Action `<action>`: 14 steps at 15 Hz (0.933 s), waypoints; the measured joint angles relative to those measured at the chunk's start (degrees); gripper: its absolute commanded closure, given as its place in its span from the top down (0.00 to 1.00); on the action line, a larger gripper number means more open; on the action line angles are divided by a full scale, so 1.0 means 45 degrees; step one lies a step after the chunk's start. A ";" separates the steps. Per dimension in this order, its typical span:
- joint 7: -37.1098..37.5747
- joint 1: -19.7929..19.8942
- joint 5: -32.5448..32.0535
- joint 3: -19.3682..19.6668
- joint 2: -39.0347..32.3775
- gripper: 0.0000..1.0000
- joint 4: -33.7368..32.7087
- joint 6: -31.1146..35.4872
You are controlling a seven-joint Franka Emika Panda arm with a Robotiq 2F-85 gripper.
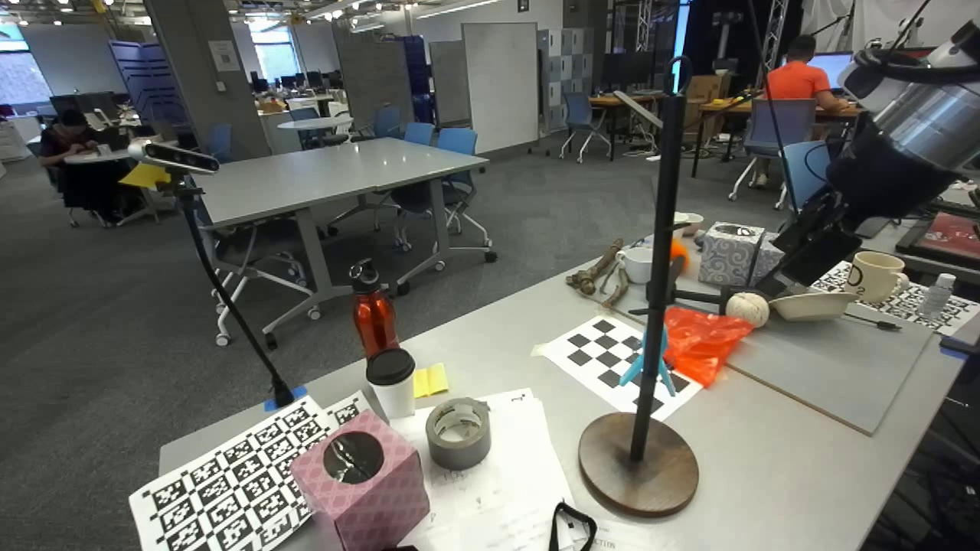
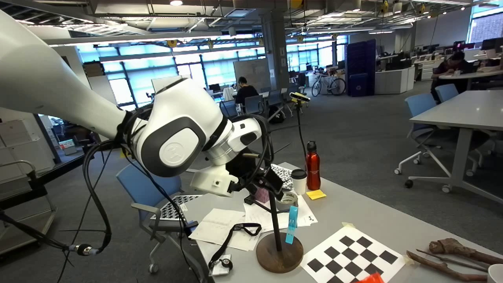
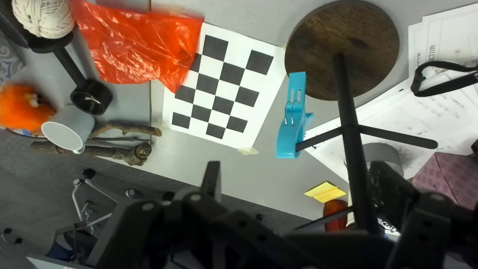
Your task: Remove the blue clip from the upper hook on the wooden stand and place it on the lower hook
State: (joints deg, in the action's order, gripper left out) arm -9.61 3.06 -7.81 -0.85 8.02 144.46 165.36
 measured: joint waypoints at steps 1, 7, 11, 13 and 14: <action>0.0035 -0.0071 0.0000 -0.0024 0.0094 1.00 0.0028 -0.0008; 0.0386 -0.0299 0.0000 -0.0129 0.0525 1.00 0.0329 -0.0008; 0.0388 -0.0299 0.0000 -0.0129 0.0532 1.00 0.0331 -0.0008; 0.0388 -0.0299 0.0000 -0.0129 0.0532 1.00 0.0331 -0.0008; 0.0388 -0.0299 0.0000 -0.0129 0.0532 1.00 0.0331 -0.0008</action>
State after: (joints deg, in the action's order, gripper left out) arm -7.86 1.72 -7.81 -1.43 10.42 145.95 165.32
